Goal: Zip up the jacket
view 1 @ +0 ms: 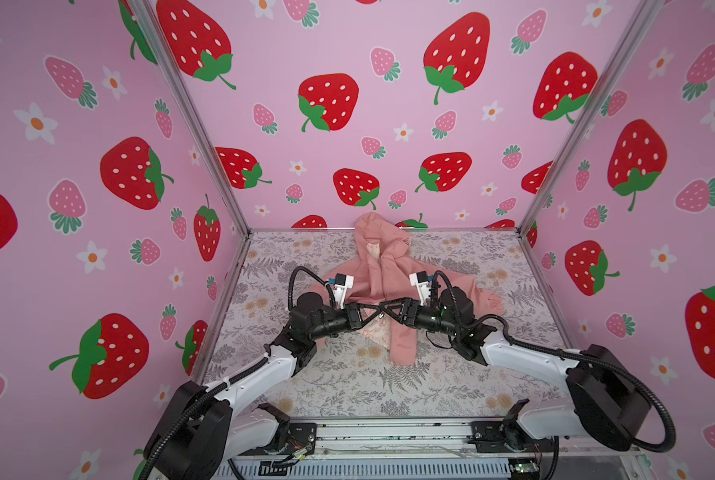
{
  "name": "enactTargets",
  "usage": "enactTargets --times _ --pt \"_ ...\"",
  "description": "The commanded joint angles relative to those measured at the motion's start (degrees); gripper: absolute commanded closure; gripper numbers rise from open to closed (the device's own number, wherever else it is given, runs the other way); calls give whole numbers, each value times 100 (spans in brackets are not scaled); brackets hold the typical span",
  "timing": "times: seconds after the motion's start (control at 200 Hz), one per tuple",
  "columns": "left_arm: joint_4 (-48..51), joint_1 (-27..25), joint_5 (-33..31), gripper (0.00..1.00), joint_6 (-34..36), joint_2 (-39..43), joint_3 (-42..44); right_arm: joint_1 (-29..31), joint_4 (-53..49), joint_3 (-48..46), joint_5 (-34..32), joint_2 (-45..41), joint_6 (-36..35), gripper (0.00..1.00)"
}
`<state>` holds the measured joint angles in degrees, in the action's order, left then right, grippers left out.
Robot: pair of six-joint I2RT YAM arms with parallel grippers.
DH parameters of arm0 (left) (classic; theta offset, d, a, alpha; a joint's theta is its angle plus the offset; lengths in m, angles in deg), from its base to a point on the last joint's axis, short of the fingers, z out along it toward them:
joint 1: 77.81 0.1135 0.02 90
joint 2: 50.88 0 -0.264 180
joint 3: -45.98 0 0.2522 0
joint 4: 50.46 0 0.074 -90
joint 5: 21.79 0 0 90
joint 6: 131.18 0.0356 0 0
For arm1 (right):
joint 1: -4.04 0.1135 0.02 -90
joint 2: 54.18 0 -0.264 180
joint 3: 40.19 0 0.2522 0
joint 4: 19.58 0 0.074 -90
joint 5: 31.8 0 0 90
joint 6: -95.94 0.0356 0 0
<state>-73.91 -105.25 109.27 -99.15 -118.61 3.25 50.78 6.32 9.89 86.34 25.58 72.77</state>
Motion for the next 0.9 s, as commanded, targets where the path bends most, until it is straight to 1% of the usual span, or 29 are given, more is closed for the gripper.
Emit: enactTargets --times 0.0,0.155,0.275,0.385,0.45,0.67,0.895 --pt "-559 20 167 100 -187 -17 -163 2 1163 -135 266 114 822 28" --pt "-629 22 166 100 -218 -87 -209 73 1491 -141 305 101 1118 24" --pt "-669 26 166 100 -228 -144 -210 102 1889 -177 320 101 1429 24" --pt "-699 25 170 100 -251 -162 -199 111 1948 -146 342 59 1504 24" --pt "-682 24 161 100 -241 -145 -179 114 1889 -148 298 -28 1478 25" --pt "-627 45 113 100 -221 -101 -144 113 1329 -175 143 -380 1216 34" --pt "-643 100 118 100 -247 -127 -187 112 1327 -300 159 -549 1214 39"
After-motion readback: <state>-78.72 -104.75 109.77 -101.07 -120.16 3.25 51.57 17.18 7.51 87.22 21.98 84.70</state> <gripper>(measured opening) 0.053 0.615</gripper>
